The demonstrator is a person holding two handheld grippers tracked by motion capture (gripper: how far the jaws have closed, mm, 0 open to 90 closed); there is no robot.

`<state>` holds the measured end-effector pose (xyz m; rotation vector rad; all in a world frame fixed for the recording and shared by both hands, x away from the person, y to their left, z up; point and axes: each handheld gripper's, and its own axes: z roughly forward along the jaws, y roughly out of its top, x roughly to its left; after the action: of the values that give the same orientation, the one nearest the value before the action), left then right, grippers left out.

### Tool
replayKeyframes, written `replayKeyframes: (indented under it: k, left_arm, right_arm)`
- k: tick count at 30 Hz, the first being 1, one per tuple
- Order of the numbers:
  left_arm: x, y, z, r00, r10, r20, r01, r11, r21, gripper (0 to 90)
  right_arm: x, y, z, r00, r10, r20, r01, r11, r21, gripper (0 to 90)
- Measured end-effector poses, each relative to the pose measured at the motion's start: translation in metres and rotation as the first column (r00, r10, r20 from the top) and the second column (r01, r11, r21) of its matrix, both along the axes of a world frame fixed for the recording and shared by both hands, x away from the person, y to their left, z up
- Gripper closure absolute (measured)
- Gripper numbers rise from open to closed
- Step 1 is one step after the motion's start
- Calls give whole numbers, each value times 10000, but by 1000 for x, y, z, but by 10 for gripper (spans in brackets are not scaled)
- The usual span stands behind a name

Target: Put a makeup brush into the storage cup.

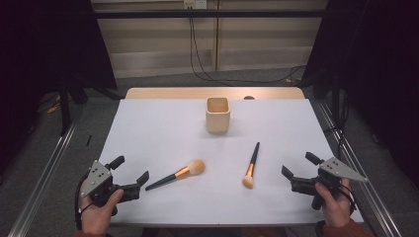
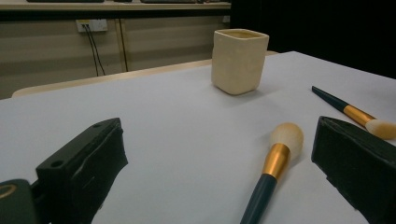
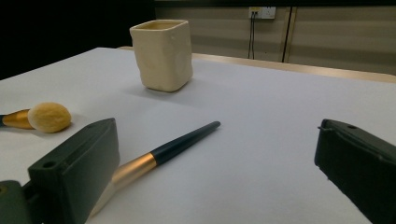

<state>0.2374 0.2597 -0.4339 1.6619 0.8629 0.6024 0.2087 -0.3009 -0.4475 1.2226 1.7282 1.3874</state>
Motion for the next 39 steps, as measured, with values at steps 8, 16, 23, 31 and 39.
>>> replayKeyframes:
  k: [8,16,23,31,39]
  left_arm:
    - [1,-1,0,10000,-59,-23,59,10000,48,27]
    - [3,-4,-1,9998,-162,-101,163,9998,78,28]
    - [3,-8,0,9993,-356,-145,360,9989,291,30]
    - [6,-16,1,9961,-882,22,880,9954,369,31]
    - [16,-22,1,9968,-792,-110,797,9957,478,31]
  right_arm:
    - [-1,-1,0,10000,27,33,-27,10000,11,0]
    - [0,-3,-1,10000,-26,4,26,9999,98,0]
    - [0,-3,-1,10000,-17,-12,17,10000,58,0]
    - [-4,0,1,10000,0,78,0,10000,38,0]
    - [-3,0,0,10000,30,60,-30,10000,8,0]
